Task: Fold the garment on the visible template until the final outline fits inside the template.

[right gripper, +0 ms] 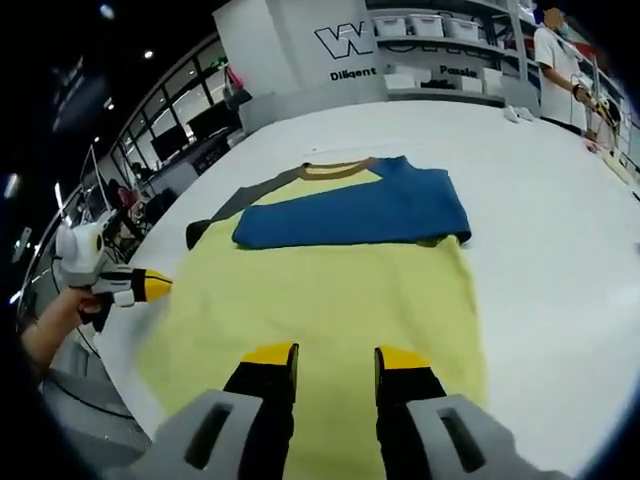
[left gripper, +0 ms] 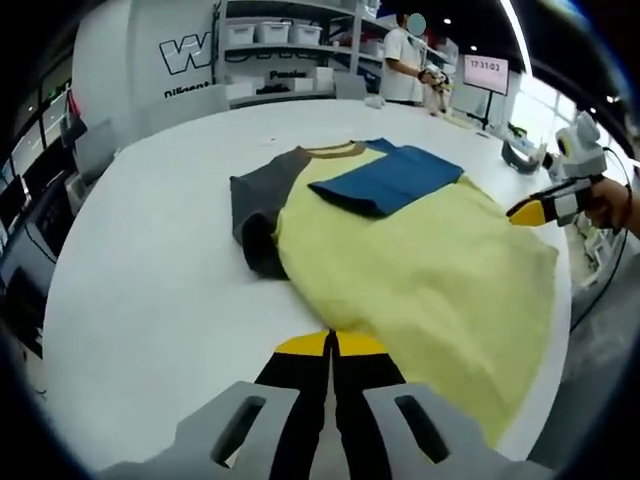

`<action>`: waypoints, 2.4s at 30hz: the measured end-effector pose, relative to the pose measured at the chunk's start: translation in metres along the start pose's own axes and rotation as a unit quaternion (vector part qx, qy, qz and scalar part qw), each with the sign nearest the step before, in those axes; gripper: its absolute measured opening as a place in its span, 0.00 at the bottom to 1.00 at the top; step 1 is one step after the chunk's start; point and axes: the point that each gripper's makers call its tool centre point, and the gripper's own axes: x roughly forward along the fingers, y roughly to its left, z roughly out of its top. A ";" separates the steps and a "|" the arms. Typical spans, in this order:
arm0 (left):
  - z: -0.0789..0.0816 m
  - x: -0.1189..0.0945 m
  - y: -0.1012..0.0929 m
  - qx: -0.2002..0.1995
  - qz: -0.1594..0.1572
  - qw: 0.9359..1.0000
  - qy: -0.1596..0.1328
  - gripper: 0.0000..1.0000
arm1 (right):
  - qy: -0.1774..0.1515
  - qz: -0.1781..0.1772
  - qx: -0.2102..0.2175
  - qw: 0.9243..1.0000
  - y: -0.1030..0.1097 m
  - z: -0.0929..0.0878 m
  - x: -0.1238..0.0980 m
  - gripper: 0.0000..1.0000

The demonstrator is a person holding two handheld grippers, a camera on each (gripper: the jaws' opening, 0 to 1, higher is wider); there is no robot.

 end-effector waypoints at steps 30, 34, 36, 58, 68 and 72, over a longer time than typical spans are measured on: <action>0.011 -0.012 0.020 -0.022 0.020 0.999 -0.031 0.51 | 0.047 0.145 -0.180 0.972 0.209 -0.020 0.072 0.60; 0.008 -0.013 0.023 -0.031 0.022 0.999 -0.031 0.51 | 0.052 0.131 -0.211 0.967 0.213 -0.027 0.083 0.53; 0.007 -0.014 0.024 -0.034 0.023 0.999 -0.028 0.51 | 0.046 0.117 -0.232 0.965 0.210 -0.026 0.085 0.48; 0.007 -0.018 0.036 -0.055 0.031 0.997 -0.037 0.36 | 0.084 0.112 -0.238 0.961 0.220 -0.036 0.077 0.38; 0.011 -0.020 0.040 -0.058 0.033 0.997 -0.045 0.35 | 0.068 0.087 -0.285 0.952 0.217 -0.041 0.080 0.29; 0.011 -0.020 0.041 -0.057 0.033 0.997 -0.045 0.33 | 0.067 0.064 -0.310 0.946 0.205 -0.040 0.081 0.02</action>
